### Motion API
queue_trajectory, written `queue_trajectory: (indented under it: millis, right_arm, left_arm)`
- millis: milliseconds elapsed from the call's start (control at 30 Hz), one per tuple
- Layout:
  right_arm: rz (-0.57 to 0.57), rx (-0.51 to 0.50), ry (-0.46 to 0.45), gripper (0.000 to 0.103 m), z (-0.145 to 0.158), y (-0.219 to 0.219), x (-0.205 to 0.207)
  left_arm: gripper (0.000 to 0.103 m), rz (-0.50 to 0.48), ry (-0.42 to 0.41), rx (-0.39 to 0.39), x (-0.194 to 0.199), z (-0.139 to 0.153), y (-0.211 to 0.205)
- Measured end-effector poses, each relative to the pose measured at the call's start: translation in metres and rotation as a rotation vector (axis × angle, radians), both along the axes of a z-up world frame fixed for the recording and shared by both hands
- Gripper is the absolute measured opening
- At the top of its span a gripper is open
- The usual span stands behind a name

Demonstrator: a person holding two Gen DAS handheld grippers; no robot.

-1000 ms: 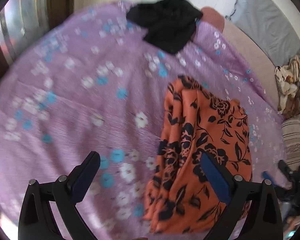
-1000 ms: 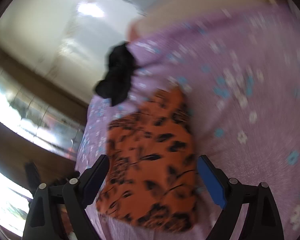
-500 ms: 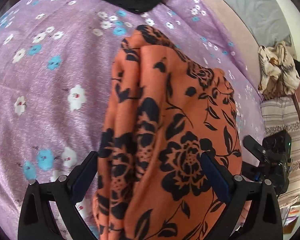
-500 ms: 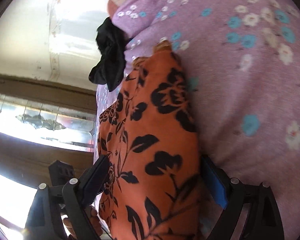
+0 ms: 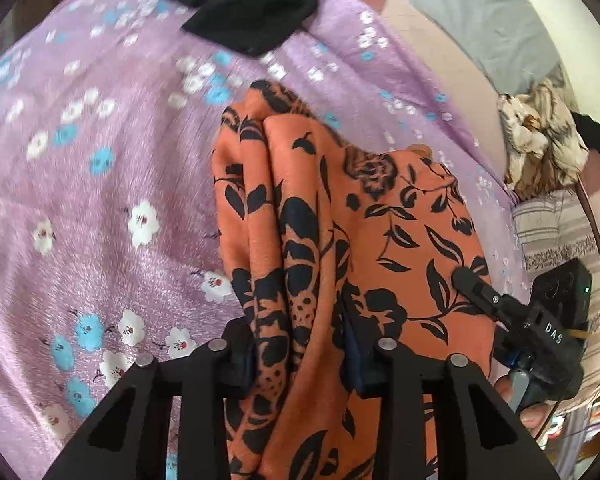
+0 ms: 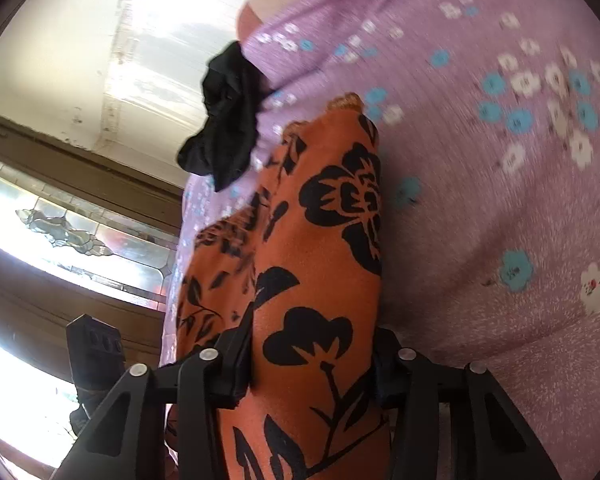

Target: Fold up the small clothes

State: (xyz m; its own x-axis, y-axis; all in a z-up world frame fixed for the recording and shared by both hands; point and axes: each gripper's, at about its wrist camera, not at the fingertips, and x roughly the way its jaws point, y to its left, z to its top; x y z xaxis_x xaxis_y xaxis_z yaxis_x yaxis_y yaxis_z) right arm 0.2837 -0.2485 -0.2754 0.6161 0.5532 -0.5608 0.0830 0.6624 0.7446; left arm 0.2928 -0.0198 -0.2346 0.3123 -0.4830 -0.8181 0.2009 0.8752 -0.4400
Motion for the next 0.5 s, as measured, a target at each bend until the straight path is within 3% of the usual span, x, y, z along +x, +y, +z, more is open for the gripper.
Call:
queue_trajectory:
  millis: [300, 500]
  right_arm:
    - [0.002, -0.044, -0.101, 0.045, 0.049, -0.009, -0.039]
    - [0.0, -0.075, -0.131, 0.045, 0.074, -0.038, -0.083]
  left_arm:
    - [0.033, -0.051, -0.128, -0.007, -0.053, 0.056, -0.022]
    - [0.032, -0.097, -0.139, -0.033, -0.1, 0.074, -0.041]
